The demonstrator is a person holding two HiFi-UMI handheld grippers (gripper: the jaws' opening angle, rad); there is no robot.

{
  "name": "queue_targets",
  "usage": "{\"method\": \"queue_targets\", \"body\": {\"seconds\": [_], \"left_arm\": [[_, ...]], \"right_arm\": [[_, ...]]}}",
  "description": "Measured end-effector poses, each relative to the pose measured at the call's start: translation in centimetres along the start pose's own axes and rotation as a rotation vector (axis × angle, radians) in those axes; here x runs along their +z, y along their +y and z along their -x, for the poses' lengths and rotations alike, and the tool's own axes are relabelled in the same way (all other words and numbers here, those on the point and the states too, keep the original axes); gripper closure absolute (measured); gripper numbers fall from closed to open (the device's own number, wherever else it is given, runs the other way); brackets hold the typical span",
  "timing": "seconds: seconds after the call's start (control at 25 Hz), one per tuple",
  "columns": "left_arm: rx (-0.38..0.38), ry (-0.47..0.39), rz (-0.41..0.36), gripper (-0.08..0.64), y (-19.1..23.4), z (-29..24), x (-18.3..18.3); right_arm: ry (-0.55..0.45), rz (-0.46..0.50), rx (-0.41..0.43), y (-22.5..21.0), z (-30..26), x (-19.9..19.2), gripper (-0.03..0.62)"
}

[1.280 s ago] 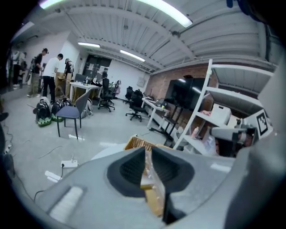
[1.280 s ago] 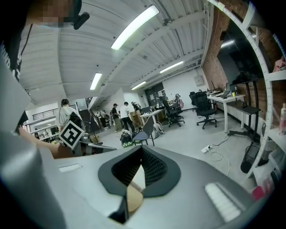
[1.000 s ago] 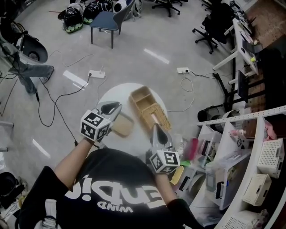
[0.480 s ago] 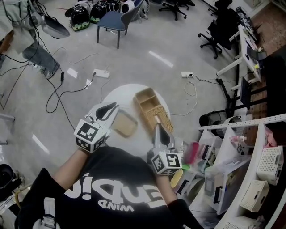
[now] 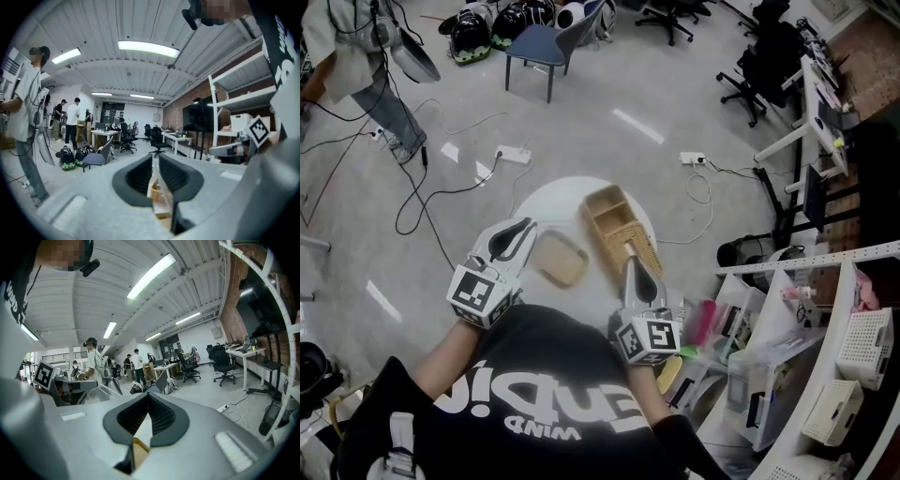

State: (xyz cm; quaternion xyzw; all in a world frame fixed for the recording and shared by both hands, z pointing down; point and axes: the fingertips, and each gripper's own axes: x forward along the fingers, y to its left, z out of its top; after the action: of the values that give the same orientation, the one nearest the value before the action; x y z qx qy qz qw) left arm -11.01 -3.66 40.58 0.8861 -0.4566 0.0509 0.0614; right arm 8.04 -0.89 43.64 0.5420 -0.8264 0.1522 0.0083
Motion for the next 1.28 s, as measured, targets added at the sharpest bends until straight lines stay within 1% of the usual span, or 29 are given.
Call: {"method": "queue_targets", "body": {"seconds": [0.16,0.4,0.6,0.8,1.0,1.16,1.28], "left_arm": [[0.034,-0.004,0.006,0.515,0.4,0.0,-0.2],[0.042,-0.035,0.018,0.515,0.8,-0.1,-0.7],[0.06,-0.003,0.038,0.515,1.2,-0.1,-1.3],[0.045,-0.012,0.033,0.515,1.0,-0.3,-1.3],[0.06,-0.001,0.045,0.515,1.1,-0.5,-1.3],[0.055,0.006,0.047,0.515,1.3,-0.6,-1.7],[0.051,-0.004,0.048,0.515,1.2,-0.8,-1.5]], "right_arm": [[-0.014,0.021,-0.003,-0.2,-0.1,0.2,0.594],[-0.024,0.031,-0.004,-0.4,-0.4,0.3,0.594],[-0.02,0.024,-0.017,-0.5,-0.5,0.2,0.594],[-0.023,0.036,-0.017,-0.5,-0.5,0.2,0.594],[-0.018,0.035,-0.02,-0.7,-0.5,0.0,0.594],[-0.014,0.033,-0.023,-0.7,-0.9,-0.2,0.594],[-0.014,0.032,-0.024,-0.7,-0.9,-0.1,0.594]]}}
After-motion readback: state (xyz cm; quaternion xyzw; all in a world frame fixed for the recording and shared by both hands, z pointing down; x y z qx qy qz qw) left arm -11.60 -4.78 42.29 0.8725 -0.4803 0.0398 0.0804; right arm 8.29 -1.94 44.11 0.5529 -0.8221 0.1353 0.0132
